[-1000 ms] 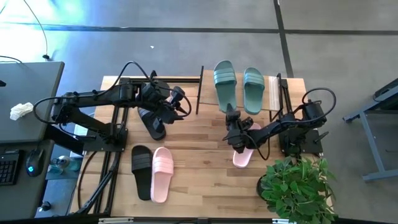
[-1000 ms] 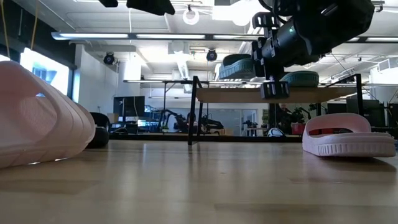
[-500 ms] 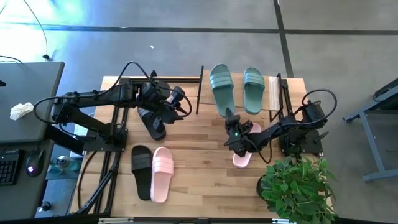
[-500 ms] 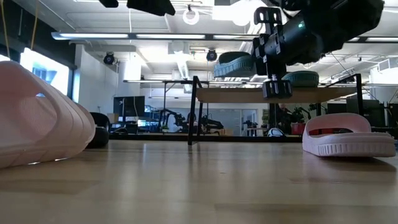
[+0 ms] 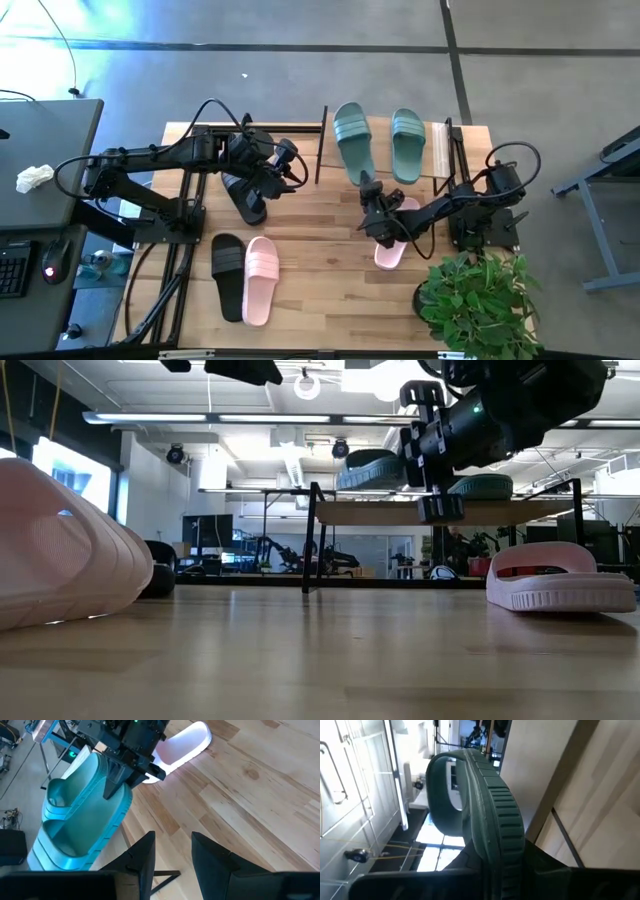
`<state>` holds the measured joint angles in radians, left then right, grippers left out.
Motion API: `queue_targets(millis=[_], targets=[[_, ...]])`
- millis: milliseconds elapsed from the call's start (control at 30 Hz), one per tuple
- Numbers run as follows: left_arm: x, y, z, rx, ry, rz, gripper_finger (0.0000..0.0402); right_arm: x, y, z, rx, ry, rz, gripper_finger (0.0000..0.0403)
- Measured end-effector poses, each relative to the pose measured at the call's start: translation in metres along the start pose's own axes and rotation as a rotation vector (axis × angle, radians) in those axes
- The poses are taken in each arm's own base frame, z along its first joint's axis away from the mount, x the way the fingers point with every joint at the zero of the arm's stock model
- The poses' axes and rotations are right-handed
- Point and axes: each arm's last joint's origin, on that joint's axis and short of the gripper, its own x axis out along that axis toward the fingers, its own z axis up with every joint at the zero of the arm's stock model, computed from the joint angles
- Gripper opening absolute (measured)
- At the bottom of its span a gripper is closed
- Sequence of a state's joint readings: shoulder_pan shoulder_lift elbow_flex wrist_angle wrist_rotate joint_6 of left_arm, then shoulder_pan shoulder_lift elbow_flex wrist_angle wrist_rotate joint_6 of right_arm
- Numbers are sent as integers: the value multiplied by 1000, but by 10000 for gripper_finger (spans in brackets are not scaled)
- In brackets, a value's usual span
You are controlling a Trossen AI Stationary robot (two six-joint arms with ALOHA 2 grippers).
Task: Pick and place slides into the shelf
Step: Put the blue slides on the shelf
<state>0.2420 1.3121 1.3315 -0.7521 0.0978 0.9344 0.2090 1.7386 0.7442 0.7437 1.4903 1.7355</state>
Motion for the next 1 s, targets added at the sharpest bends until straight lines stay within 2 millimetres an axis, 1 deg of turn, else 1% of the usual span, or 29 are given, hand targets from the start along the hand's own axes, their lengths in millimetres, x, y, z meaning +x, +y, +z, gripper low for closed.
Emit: queue_targets(millis=[167,300,567,900,1000], targets=[[0,0,0,0,0,0,113,1,-1,0,20,-2,-2,91],[0,0,0,0,0,0,113,0,-1,0,22,0,-2,118],[0,0,0,0,0,0,113,-1,-1,0,25,2,-1,139],[0,-1,0,-1,4,-5,113,-17,-4,-2,-9,49,1,166],[0,-1,0,-1,4,-5,113,-19,-4,-1,-17,39,5,175]])
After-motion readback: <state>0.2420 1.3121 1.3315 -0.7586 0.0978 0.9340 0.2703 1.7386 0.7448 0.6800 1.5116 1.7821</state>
